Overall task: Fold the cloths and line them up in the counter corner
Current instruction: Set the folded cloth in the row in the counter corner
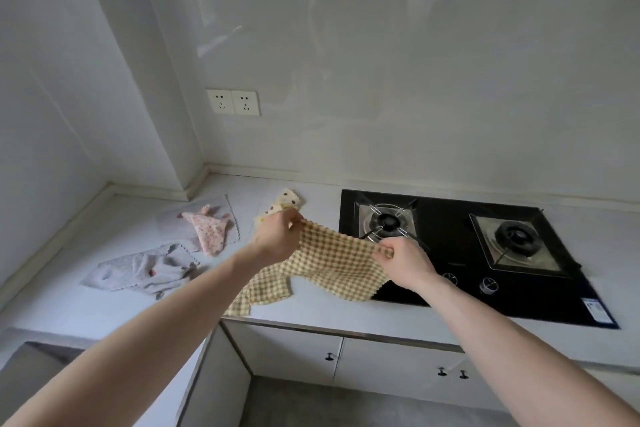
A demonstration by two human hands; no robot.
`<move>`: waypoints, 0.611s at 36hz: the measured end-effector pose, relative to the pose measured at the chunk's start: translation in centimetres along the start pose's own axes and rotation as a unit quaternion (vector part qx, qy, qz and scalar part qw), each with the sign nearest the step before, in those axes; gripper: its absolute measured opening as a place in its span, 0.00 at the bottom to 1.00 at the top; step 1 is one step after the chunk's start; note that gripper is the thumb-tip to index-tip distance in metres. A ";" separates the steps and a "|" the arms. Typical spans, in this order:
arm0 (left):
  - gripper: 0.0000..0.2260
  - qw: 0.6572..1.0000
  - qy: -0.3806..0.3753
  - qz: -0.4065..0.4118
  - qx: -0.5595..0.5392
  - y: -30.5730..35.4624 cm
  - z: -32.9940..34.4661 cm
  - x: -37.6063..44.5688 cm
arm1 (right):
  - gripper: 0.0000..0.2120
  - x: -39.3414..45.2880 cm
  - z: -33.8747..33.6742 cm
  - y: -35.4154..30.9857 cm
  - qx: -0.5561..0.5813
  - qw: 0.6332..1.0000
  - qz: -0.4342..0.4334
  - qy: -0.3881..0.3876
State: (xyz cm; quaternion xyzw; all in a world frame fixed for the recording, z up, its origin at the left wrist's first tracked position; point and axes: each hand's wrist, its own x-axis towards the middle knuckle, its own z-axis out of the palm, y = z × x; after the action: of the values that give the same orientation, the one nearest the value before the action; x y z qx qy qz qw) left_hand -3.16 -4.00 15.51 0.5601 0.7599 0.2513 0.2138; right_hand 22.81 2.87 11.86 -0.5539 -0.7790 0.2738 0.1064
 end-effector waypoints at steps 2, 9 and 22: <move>0.06 0.999 0.011 -0.018 -0.045 0.5 -0.1 0.6 | 0.09 0.9 -1.6 -0.2 -0.006 1.000 -0.016 0.026; 0.07 0.988 0.087 0.032 -0.120 3.9 -2.6 0.4 | 0.02 2.0 -6.6 -1.1 0.071 0.988 -0.087 0.107; 0.04 0.978 0.075 0.123 -0.153 -5.1 7.3 0.7 | 0.06 3.3 2.5 7.9 0.155 0.970 -0.171 0.072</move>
State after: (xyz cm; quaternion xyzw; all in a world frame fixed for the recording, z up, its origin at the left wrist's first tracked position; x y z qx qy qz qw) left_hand -2.70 -3.54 6.61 0.5898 0.6515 0.4300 0.2069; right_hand 26.77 7.03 5.01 -0.4075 -0.8008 0.3282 0.2915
